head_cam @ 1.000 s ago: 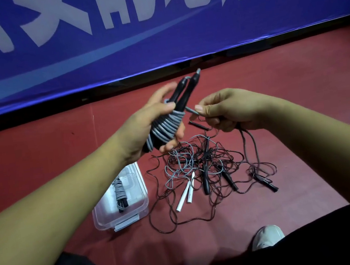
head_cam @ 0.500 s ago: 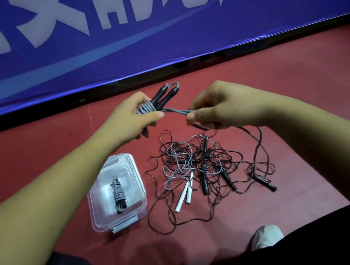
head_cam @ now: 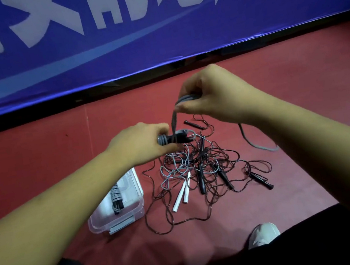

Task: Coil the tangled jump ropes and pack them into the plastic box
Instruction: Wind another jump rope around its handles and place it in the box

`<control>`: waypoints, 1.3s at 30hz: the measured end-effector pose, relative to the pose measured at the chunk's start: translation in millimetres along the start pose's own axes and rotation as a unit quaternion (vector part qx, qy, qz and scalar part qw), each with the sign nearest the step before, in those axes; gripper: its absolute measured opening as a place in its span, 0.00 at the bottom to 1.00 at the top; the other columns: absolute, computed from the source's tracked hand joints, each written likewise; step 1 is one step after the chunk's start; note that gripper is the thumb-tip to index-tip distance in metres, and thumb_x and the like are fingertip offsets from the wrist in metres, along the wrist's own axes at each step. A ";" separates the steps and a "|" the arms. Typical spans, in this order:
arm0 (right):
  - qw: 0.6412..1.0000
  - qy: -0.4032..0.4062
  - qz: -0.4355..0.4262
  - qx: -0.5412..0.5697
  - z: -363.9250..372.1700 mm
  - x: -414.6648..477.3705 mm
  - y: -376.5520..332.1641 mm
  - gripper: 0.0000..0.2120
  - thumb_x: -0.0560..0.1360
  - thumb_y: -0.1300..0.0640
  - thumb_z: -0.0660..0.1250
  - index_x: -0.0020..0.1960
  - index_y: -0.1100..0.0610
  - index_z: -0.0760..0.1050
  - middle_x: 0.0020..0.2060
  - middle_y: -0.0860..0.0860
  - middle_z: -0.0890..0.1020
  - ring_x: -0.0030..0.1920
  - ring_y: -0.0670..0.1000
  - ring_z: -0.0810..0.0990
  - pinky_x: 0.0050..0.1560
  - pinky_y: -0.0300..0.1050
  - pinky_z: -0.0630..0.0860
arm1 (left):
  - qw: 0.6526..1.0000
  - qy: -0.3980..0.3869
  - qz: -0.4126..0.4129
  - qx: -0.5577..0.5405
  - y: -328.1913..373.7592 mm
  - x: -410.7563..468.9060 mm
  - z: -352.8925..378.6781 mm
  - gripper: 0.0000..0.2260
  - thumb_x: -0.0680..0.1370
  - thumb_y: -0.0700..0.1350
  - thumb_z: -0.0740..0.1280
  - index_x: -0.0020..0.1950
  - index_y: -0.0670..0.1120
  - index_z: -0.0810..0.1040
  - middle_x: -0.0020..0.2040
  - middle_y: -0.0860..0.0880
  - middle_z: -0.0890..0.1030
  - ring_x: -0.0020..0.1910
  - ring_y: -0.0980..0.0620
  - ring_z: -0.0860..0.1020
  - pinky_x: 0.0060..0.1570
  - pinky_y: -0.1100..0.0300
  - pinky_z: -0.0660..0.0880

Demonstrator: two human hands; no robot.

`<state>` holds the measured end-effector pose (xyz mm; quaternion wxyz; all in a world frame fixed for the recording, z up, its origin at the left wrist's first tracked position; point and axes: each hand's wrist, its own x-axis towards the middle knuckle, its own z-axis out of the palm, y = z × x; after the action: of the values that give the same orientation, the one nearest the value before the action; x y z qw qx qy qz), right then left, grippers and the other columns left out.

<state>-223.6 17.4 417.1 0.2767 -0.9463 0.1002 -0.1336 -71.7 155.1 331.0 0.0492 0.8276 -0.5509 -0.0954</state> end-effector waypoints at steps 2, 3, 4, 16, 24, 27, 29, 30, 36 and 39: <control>1.000 0.019 0.006 -0.002 0.0 1.5 6.9 0.09 0.73 0.54 0.75 0.40 0.60 0.83 0.32 0.56 0.82 0.29 0.44 0.71 0.31 0.42 0.68 | 0.999 -0.006 0.034 0.013 6.6 -1.2 4.4 0.21 0.72 0.73 0.61 0.56 0.61 0.73 0.37 0.54 0.77 0.40 0.48 0.78 0.39 0.54 0.75; 1.000 0.026 0.009 -0.004 0.5 2.6 11.0 0.09 0.72 0.53 0.76 0.40 0.59 0.83 0.32 0.55 0.82 0.29 0.43 0.70 0.30 0.41 0.68 | 0.998 -0.006 0.052 0.018 10.2 -2.3 5.1 0.19 0.73 0.70 0.61 0.57 0.62 0.72 0.36 0.54 0.75 0.40 0.47 0.77 0.37 0.55 0.72; 0.999 0.031 0.013 -0.004 1.0 3.6 14.8 0.09 0.72 0.53 0.77 0.40 0.58 0.83 0.32 0.56 0.82 0.29 0.44 0.70 0.30 0.42 0.68 | 0.997 -0.004 0.069 0.023 13.7 -3.6 5.1 0.18 0.74 0.68 0.62 0.59 0.61 0.72 0.34 0.54 0.73 0.39 0.47 0.75 0.36 0.56 0.69; 0.995 0.028 0.070 0.059 10.1 5.3 64.6 0.06 0.74 0.52 0.75 0.42 0.54 0.84 0.27 0.46 0.76 0.27 0.41 0.68 0.29 0.36 0.64 | 0.924 0.041 0.147 -0.350 16.6 -11.8 -4.0 0.22 0.71 0.60 0.66 0.63 0.60 0.65 0.35 0.50 0.81 0.31 0.48 0.79 0.34 0.49 0.78; 0.983 -0.075 0.111 0.128 14.1 0.1 60.8 0.11 0.78 0.48 0.69 0.44 0.55 0.83 0.26 0.51 0.72 0.28 0.50 0.67 0.28 0.39 0.65 | 0.844 0.105 0.063 -0.522 3.6 0.5 -21.0 0.08 0.75 0.47 0.65 0.54 0.54 0.77 0.35 0.44 0.78 0.26 0.49 0.75 0.25 0.64 0.69; 0.983 -0.107 0.102 0.109 15.3 -0.8 52.6 0.10 0.79 0.50 0.67 0.46 0.54 0.83 0.27 0.50 0.75 0.28 0.50 0.70 0.28 0.39 0.68 | 0.857 0.112 0.018 -0.503 -6.0 6.3 -19.6 0.04 0.76 0.48 0.67 0.50 0.54 0.76 0.35 0.46 0.79 0.28 0.48 0.74 0.27 0.62 0.69; 0.983 -0.133 0.096 0.084 18.2 -1.1 46.1 0.09 0.80 0.52 0.67 0.44 0.52 0.82 0.27 0.48 0.77 0.28 0.49 0.72 0.30 0.40 0.70 | 0.878 0.121 -0.009 -0.464 -10.2 9.5 -17.5 0.04 0.77 0.46 0.70 0.50 0.52 0.76 0.35 0.46 0.80 0.28 0.49 0.74 0.29 0.62 0.70; 0.983 -0.138 0.094 0.073 18.8 -1.1 43.0 0.09 0.80 0.53 0.66 0.44 0.52 0.81 0.27 0.48 0.77 0.28 0.48 0.72 0.31 0.40 0.71 | 0.890 0.129 -0.022 -0.437 -11.9 9.8 -16.9 0.05 0.77 0.45 0.70 0.50 0.52 0.76 0.36 0.47 0.80 0.29 0.50 0.74 0.29 0.61 0.71; 0.984 -0.119 0.103 0.079 18.4 -1.9 23.4 0.08 0.80 0.54 0.67 0.48 0.55 0.83 0.26 0.46 0.75 0.25 0.42 0.70 0.29 0.36 0.68 | 0.975 0.161 -0.039 -0.145 -13.3 2.2 -18.6 0.12 0.75 0.55 0.70 0.51 0.55 0.71 0.39 0.51 0.79 0.39 0.45 0.76 0.41 0.52 0.73; 0.988 -0.124 0.076 0.050 19.0 -2.4 11.5 0.09 0.79 0.55 0.68 0.43 0.56 0.82 0.26 0.47 0.73 0.23 0.42 0.66 0.25 0.34 0.64 | 0.982 0.139 -0.044 -0.120 -11.9 3.5 -18.0 0.11 0.74 0.55 0.69 0.49 0.54 0.70 0.40 0.51 0.79 0.40 0.44 0.77 0.41 0.51 0.75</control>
<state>-221.4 18.0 394.9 0.3432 -0.9302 0.1299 0.0015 -55.8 156.0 346.0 0.2200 0.8444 -0.4862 -0.0470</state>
